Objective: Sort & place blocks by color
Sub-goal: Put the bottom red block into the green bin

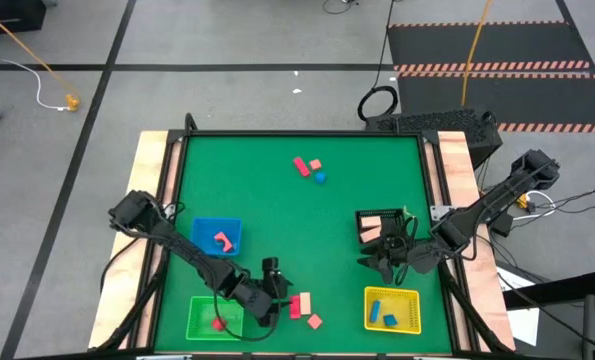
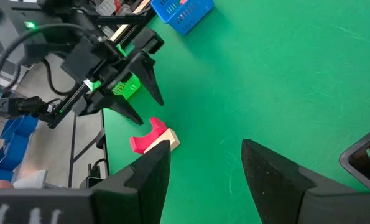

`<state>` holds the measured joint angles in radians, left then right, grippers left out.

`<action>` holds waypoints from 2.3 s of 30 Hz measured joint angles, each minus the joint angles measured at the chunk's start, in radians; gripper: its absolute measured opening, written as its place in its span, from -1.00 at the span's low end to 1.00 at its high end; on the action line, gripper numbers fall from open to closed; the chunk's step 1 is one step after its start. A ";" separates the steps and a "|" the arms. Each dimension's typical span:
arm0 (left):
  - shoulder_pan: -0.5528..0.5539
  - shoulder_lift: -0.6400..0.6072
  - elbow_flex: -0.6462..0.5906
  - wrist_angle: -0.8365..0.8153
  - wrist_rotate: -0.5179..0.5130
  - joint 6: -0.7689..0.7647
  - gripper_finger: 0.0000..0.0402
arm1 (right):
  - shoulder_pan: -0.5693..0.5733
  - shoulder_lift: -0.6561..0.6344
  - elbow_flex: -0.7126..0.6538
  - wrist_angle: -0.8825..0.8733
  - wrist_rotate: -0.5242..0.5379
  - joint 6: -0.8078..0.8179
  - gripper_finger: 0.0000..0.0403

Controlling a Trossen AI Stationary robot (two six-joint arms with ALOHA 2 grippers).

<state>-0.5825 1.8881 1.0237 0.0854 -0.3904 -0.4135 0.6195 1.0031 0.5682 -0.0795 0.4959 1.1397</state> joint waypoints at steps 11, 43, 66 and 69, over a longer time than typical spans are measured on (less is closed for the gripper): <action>0.009 0.094 0.000 0.130 0.023 -0.032 0.13 | 0.000 0.000 0.000 0.000 0.000 0.000 -0.07; 0.027 -0.031 -0.002 0.029 0.034 0.019 -0.83 | 0.000 0.000 0.000 0.000 0.000 0.000 -0.07; -0.114 -0.386 -0.001 -0.520 0.070 -0.294 -0.83 | 0.000 0.000 0.000 0.000 0.000 0.000 -0.07; -0.144 -0.386 -0.001 -0.569 0.088 -0.443 -0.83 | 0.000 0.000 0.000 0.000 0.000 0.000 -0.07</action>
<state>-0.7269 1.5024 1.0229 -0.4834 -0.3025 -0.8560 0.6194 1.0027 0.5685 -0.0798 0.4961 1.1397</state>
